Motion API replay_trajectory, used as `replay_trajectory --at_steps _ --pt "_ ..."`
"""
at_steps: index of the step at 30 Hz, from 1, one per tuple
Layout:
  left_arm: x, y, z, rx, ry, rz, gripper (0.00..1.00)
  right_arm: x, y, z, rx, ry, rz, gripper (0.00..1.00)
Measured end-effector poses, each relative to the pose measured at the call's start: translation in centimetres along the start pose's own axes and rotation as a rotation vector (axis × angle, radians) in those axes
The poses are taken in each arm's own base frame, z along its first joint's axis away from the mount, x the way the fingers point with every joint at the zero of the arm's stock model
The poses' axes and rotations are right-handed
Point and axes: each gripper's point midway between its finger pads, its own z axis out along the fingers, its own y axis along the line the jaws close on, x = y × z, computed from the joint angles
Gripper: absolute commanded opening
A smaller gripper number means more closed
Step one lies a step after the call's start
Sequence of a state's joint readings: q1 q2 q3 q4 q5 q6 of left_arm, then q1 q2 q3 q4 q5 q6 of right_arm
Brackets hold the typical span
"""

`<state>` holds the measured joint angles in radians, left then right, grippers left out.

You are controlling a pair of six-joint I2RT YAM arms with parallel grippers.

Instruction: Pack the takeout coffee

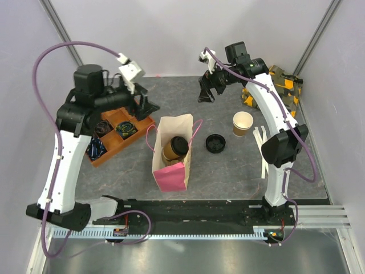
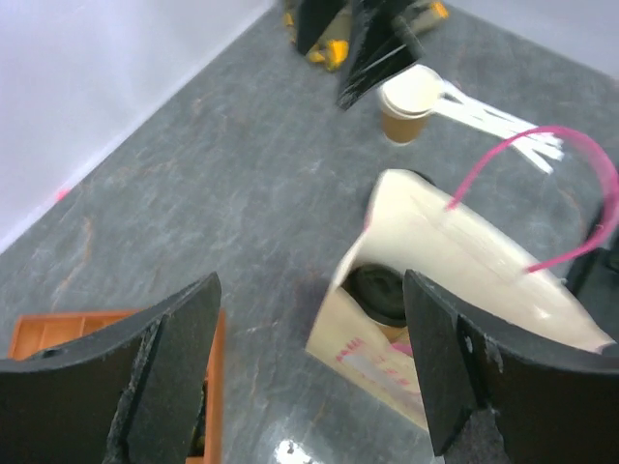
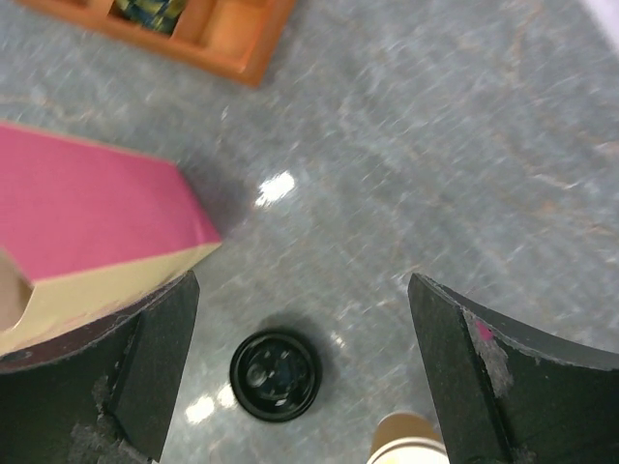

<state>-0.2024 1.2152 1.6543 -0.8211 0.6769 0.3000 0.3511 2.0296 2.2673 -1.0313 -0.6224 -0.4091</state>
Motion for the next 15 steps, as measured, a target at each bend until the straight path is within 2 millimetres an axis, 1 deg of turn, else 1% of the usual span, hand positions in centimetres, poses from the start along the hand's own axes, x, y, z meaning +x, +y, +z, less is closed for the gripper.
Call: replay_trajectory --at_steps 2,3,4,5,6,9,11,12,13,15 --pt "-1.2 -2.0 1.1 0.056 0.018 0.041 0.84 0.9 0.7 -0.2 -0.023 0.025 0.008 0.98" --pt "-1.4 -3.3 1.7 0.097 0.032 0.062 0.83 1.5 1.1 -0.3 -0.034 0.040 0.015 0.98" --pt "-1.3 -4.2 2.1 0.118 0.049 0.084 0.81 1.9 1.3 -0.5 -0.042 0.052 0.023 0.98" --pt "-0.9 -5.0 2.4 0.140 0.077 0.105 0.80 2.5 1.7 -0.6 -0.057 0.066 0.035 0.98" --pt "-0.5 -5.8 2.8 0.163 0.114 0.127 0.76 2.8 1.8 -0.8 -0.065 0.075 0.047 0.98" --pt "0.4 -7.3 3.5 0.221 0.210 0.178 0.75 3.5 1.8 -1.4 -0.082 0.086 0.081 0.98" --pt "1.1 -8.1 4.5 0.251 0.264 0.223 0.75 3.9 1.6 -1.9 -0.088 0.089 0.102 0.98" --pt "1.6 -8.6 4.9 0.268 0.288 0.240 0.73 4.2 1.6 -2.2 -0.094 0.091 0.111 0.98" --pt "2.6 -9.4 5.5 0.293 0.326 0.268 0.72 4.6 1.7 -2.4 -0.097 0.096 0.119 0.98" --pt "4.5 -10.2 6.2 0.324 0.386 0.299 0.70 5.4 1.7 -2.9 -0.101 0.110 0.136 0.98"
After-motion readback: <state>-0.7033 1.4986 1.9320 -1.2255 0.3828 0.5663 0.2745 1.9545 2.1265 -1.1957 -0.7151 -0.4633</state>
